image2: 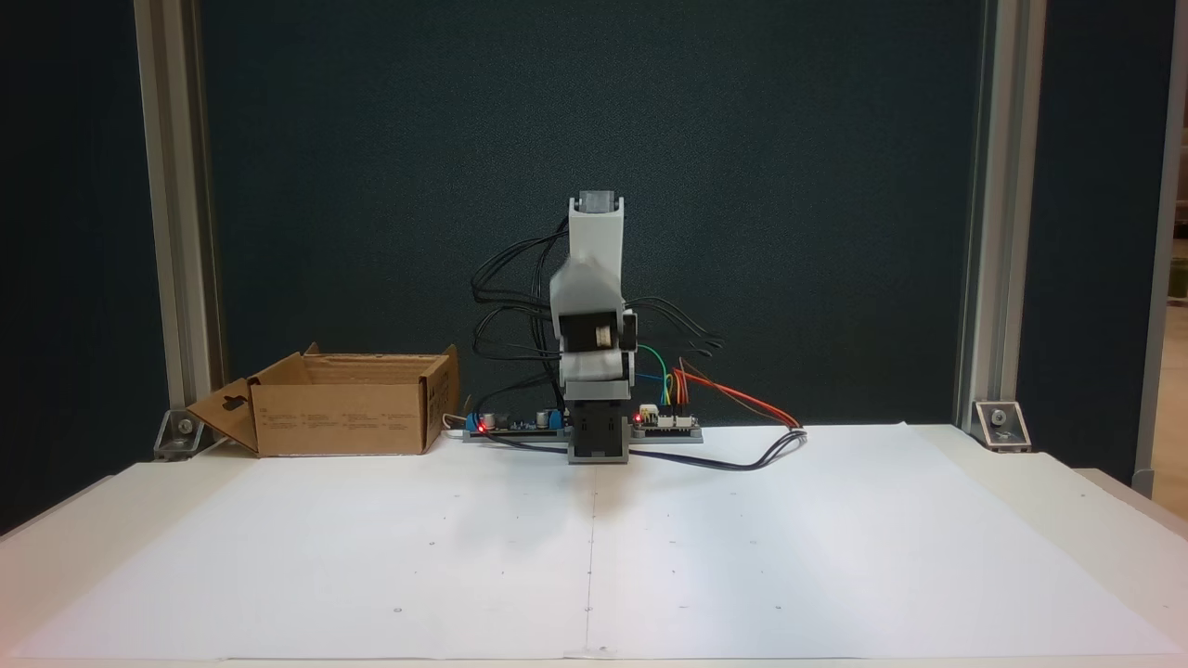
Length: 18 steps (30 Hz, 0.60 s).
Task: Grasp a green dice and put it in the bin.
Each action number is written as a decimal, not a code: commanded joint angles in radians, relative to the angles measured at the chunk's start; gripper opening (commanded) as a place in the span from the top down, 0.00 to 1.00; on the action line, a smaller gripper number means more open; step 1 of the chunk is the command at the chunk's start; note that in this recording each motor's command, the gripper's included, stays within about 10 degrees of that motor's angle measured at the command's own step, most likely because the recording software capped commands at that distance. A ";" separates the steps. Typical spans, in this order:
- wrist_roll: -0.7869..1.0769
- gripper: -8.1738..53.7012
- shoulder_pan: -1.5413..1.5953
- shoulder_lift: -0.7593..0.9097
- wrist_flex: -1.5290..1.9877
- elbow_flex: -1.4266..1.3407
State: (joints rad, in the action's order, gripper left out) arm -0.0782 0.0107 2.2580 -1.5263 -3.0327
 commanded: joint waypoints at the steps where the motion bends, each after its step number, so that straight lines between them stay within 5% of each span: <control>1: -0.034 0.14 -0.006 0.117 -0.165 -0.029; 18: -0.029 0.14 -0.044 0.112 -0.196 -0.094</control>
State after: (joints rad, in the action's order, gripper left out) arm -0.0798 -0.0230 2.2580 -1.6705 -3.0772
